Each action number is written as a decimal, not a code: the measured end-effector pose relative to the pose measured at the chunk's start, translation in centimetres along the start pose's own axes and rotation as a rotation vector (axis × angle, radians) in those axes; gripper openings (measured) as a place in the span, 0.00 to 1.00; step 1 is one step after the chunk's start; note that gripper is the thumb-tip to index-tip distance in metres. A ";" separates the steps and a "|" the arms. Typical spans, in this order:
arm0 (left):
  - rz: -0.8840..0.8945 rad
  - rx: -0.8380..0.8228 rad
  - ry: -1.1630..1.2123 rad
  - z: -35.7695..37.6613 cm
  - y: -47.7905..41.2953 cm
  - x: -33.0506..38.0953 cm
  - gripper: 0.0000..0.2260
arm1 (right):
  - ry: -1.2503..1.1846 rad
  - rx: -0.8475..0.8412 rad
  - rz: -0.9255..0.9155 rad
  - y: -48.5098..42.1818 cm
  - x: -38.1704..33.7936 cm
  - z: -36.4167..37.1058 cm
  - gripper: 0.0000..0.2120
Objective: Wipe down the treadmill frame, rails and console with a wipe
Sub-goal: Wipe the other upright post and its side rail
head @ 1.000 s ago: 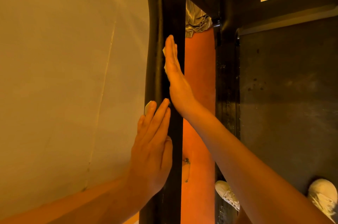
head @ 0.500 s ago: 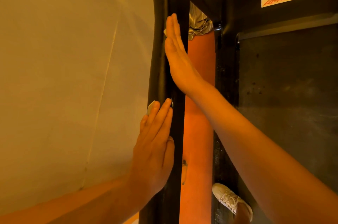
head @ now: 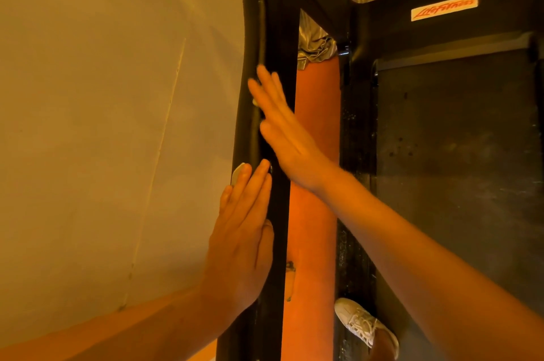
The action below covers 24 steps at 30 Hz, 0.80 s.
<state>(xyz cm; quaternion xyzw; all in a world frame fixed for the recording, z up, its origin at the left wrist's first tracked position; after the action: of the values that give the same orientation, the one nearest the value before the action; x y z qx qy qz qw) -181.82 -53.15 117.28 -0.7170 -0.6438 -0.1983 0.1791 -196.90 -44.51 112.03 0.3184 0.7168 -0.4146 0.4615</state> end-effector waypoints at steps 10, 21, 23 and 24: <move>-0.031 -0.018 -0.001 -0.1 0.0 0.2 0.28 | -0.335 0.060 0.370 1.2 3.2 3.1 0.21; -0.023 -0.013 -0.010 0.0 0.0 0.2 0.28 | -0.325 0.090 0.466 0.6 4.2 3.6 0.25; -0.027 -0.012 -0.009 -0.1 -0.1 0.3 0.27 | -0.287 0.090 0.462 1.5 4.7 4.2 0.26; -0.027 -0.013 -0.008 -0.1 -0.1 0.3 0.27 | -0.268 0.089 0.477 1.6 4.9 4.3 0.27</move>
<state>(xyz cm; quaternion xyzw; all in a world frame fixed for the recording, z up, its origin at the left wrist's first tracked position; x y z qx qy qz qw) -181.88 -52.91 117.50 -0.7100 -0.6530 -0.2020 0.1691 -195.65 -47.19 106.02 0.4406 0.5353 -0.3639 0.6221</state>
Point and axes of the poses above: each hand's wrist, its own y-axis away from the middle knuckle, its own z-axis out of the palm, x = y × z, the point moved 2 cm from there along -y, towards the middle knuckle, and after that the axes turned 15 degrees about y, right-handed, at the moved point
